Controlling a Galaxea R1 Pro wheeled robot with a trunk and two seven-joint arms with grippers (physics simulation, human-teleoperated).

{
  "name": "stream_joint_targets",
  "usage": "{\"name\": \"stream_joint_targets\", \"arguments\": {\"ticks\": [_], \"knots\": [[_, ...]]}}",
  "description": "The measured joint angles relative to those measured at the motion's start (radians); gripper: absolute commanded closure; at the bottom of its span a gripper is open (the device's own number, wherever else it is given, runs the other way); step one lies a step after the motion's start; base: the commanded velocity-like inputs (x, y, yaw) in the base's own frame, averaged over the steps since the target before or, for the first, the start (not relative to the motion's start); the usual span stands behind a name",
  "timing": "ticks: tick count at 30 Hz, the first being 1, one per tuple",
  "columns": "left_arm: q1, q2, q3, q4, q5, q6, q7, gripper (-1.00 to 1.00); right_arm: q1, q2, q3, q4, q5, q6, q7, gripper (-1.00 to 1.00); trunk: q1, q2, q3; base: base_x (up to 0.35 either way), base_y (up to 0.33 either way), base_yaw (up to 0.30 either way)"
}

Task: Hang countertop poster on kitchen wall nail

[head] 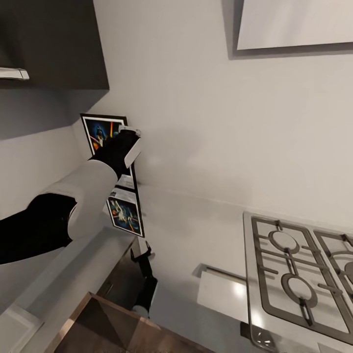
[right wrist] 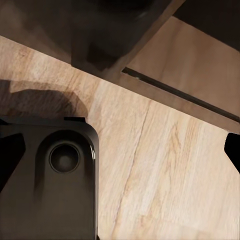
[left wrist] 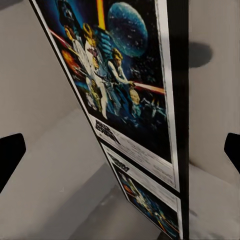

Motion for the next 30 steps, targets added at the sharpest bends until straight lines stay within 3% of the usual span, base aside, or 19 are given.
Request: {"name": "stream_joint_targets", "arguments": {"ticks": [8,14,30], "knots": [[0.0,0.001,0.009,-0.002,0.0,-0.003,0.0,-1.0,0.0,0.0,0.0,0.0,0.0,0.0,0.0,-1.0,0.0,0.0,-0.012,0.0,0.0,0.0],[0.0,0.001,0.01,-0.002,0.0,-0.052,0.0,-1.0,0.0,0.0,0.0,0.0,0.0,0.0,0.0,-1.0,0.0,0.0,-0.022,0.0,0.0,0.0],[0.0,0.001,0.012,-0.001,0.0,-0.054,0.0,-1.0,-0.001,-0.001,-0.001,0.001,0.0,0.001,0.0,-1.0,0.0,0.0,-0.047,0.0,0.0,0.0]]}}
